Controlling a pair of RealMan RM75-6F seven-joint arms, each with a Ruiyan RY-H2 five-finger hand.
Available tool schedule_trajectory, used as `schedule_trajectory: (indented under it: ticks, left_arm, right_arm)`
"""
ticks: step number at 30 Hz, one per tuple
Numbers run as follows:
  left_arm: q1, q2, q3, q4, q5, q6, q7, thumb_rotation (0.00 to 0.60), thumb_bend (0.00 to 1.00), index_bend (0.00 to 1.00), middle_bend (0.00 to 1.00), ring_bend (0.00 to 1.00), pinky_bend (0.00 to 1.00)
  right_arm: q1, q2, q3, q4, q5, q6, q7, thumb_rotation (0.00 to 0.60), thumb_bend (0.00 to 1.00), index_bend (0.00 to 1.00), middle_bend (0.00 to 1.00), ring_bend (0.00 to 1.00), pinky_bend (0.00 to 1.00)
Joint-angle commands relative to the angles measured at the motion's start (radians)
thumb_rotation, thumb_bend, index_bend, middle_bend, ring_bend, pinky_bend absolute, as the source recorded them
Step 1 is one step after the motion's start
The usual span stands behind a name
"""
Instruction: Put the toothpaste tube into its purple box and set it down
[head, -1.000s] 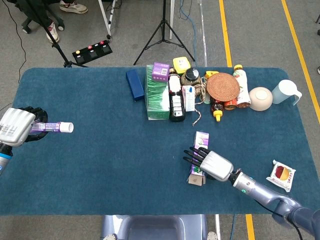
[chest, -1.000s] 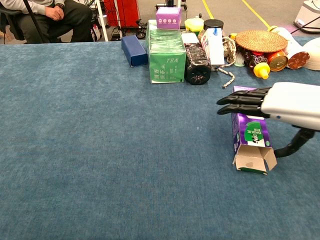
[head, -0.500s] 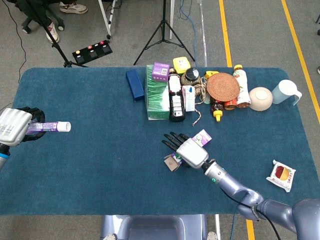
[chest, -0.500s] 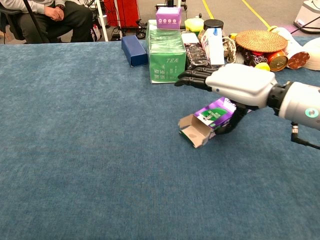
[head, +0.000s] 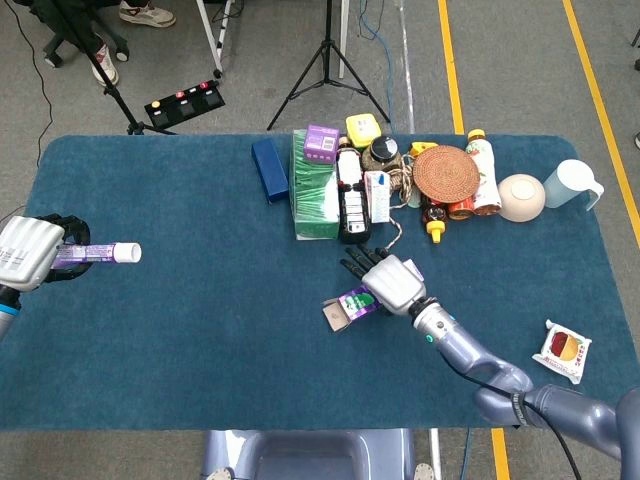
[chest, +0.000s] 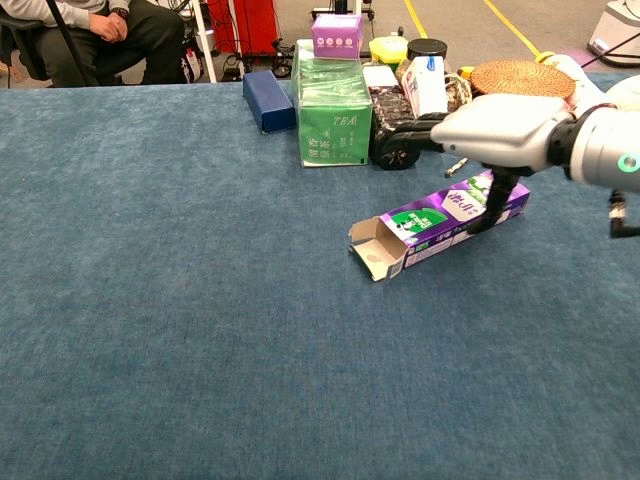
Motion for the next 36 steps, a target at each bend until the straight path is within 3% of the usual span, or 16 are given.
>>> schedule_trajectory:
  ticks: [1,8,21,24,29,36]
  left_arm:
    - [0.000,-0.006,0.001,0.011,-0.002,-0.004,-0.005,0.600,0.32,0.70,0.53,0.52,0.68]
    - [0.000,-0.013,0.001,0.011,0.001,-0.002,-0.003,0.600,0.32,0.70,0.53,0.52,0.68]
    - [-0.005,-0.030,0.001,0.028,-0.016,-0.026,0.009,0.600,0.32,0.70,0.53,0.52,0.68]
    - [-0.005,-0.036,0.002,0.042,-0.018,-0.030,0.000,0.600,0.32,0.70,0.53,0.52,0.68]
    - [-0.003,-0.036,0.002,0.058,-0.016,-0.027,-0.018,0.600,0.32,0.70,0.53,0.52,0.68]
    - [0.001,-0.028,0.011,0.047,0.012,-0.012,-0.039,0.600,0.32,0.70,0.53,0.52,0.68]
  right_arm:
    - [0.011,0.070,-0.003,-0.040,0.077,-0.056,-0.077,0.600,0.00,0.00,0.05,0.03,0.19]
    - [0.022,0.104,-0.040,-0.045,0.153,-0.109,-0.120,0.600,0.00,0.00,0.05,0.04,0.19]
    - [0.046,0.007,-0.070,0.035,0.084,-0.070,-0.033,0.600,0.00,0.12,0.13,0.12,0.22]
    - [0.046,-0.017,-0.076,0.065,0.069,-0.055,-0.013,0.600,0.02,0.21,0.20,0.20,0.26]
    - [0.037,-0.058,-0.084,0.114,0.025,-0.004,0.066,0.600,0.15,0.41,0.40,0.40,0.42]
    - [0.022,-0.064,-0.071,0.104,-0.003,0.082,0.091,0.600,0.28,0.47,0.55,0.57,0.61]
